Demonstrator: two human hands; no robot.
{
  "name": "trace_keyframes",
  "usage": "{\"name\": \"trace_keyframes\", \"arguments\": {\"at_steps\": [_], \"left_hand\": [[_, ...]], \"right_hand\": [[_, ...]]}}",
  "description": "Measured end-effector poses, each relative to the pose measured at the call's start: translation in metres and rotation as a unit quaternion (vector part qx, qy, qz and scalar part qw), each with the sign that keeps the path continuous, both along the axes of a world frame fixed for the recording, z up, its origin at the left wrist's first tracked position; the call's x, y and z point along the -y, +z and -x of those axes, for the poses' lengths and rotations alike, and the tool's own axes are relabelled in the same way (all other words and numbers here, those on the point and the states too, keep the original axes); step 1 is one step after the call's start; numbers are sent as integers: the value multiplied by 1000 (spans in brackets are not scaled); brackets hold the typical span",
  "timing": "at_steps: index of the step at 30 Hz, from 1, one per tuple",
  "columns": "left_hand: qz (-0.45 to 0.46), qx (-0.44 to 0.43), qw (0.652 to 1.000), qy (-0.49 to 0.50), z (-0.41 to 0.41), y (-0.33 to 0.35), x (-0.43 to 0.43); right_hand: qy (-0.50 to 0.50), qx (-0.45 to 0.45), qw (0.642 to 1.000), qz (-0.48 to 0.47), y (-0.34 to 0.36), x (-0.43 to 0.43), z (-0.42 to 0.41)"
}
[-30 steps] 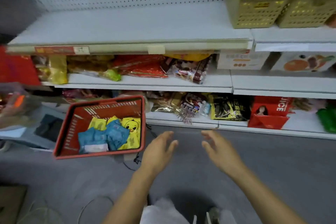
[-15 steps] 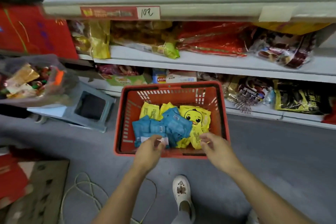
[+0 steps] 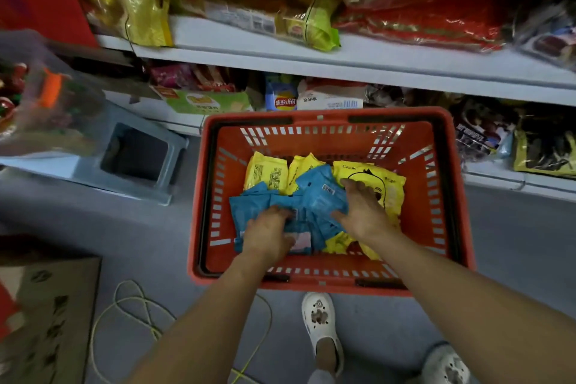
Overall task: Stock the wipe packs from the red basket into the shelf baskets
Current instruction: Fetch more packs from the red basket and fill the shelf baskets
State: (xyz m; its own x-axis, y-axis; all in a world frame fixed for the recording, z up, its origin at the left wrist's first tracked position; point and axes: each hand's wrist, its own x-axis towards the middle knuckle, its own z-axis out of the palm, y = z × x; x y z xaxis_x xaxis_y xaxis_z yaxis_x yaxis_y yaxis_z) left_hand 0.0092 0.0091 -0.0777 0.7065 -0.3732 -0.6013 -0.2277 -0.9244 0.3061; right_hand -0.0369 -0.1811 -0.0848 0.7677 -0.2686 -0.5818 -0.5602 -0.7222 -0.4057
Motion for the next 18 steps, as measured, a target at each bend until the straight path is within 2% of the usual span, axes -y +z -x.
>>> {"name": "trace_keyframes", "arguments": {"at_steps": [3, 6, 8, 10, 12, 14, 16, 18], "left_hand": [[-74, 67, 990, -105, -5, -11, 0], [-117, 97, 969, -193, -6, -19, 0], [-136, 88, 959, -232, -6, -19, 1], [-123, 80, 961, -233, -6, -15, 2], [-59, 61, 985, -150, -4, -2, 5], [19, 40, 999, -25, 2, 17, 8], [70, 37, 992, 99, 9, 32, 14], [151, 23, 964, 217, 20, 49, 24]], "right_hand": [[27, -7, 998, 54, -16, -6, -5], [49, 1, 990, 136, -23, -8, -6], [59, -15, 987, 149, -26, -8, -6], [67, -22, 990, 121, -26, -5, -1], [35, 4, 998, 60, -17, -1, 7], [-57, 47, 997, -23, -3, 5, 19], [-144, 96, 981, -86, 17, 13, 33], [-170, 152, 969, -99, 43, 25, 48]]}}
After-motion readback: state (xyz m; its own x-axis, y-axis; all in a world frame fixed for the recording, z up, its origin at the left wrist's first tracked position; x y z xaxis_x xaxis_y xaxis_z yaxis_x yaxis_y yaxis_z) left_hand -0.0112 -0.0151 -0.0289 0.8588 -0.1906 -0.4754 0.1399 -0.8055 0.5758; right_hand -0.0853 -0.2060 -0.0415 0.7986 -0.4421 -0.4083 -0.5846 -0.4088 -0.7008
